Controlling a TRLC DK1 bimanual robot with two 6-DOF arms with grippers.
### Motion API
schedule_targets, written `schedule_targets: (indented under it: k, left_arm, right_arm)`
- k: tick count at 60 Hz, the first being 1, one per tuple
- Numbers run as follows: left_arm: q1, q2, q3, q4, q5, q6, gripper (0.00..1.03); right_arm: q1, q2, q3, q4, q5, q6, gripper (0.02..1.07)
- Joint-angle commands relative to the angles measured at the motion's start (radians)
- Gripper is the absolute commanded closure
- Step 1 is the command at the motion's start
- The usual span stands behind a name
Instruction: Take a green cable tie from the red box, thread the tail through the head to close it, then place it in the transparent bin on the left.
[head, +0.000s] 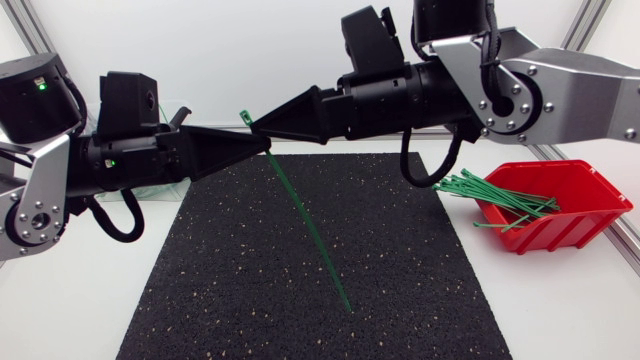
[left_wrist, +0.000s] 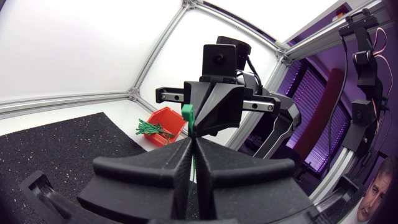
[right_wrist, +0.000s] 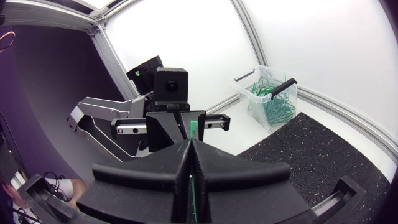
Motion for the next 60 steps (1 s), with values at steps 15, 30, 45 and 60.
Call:
schedule_targets:
  k: [15,30,45,60]
  left_arm:
    - [0.054,0.005,-0.007,0.022,0.035,-0.012,1.00]
    - [0.082,0.007,-0.001,0.014,0.058,0.017,1.00]
    - [0.080,0.021,0.032,-0.105,0.071,0.177,1.00]
    - [0.051,0.128,0.085,-0.202,0.062,0.421,1.00]
  right_arm:
    - [-0.056,-0.083,-0.016,-0.109,0.012,-0.126,0.51]
    - [-0.042,-0.015,0.001,-0.281,0.000,-0.385,0.52]
    - [-0.054,0.023,0.009,-0.371,-0.009,-0.551,0.52]
    - [-0.073,0.004,-0.066,-0.417,0.112,-0.756,0.52]
